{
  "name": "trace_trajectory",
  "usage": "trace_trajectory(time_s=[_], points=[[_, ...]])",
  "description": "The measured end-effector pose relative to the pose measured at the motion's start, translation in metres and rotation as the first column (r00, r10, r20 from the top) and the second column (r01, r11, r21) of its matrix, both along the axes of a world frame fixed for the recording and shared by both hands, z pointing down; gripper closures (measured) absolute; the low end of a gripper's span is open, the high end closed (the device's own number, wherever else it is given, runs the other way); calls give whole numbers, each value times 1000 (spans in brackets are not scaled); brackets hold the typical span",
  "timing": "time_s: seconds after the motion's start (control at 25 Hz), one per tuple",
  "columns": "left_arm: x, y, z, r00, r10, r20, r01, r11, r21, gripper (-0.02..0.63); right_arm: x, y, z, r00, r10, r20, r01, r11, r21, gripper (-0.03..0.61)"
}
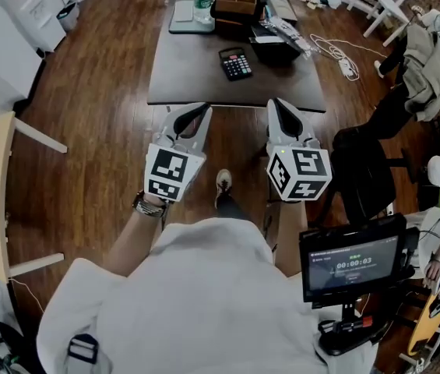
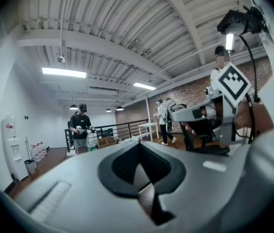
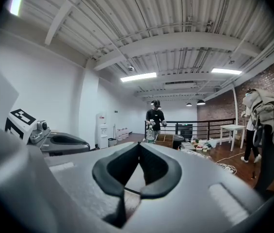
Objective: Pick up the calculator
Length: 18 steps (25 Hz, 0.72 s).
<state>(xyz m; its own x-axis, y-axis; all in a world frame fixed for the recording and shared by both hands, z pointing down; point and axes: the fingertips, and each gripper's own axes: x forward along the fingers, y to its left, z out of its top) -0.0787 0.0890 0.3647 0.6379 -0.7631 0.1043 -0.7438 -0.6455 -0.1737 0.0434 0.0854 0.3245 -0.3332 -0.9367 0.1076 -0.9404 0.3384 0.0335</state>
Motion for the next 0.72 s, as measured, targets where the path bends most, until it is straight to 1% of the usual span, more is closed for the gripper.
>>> trace_trajectory(time_s=[0.24,0.52,0.72], points=[[33,-78,-9,1000,-6,4,6,1000,19,607,29,-80,5,1000,-17,24,17,999,-27,577],[53,-152,-10,999,-40,-4,40,999,-24,607,44,-155,8,998,-57,31,59,996,-66,577],[73,-204,-11,999,-36,-3,35,999,-37,607,61,-205,8,998,-65,28,67,994,-86,577]])
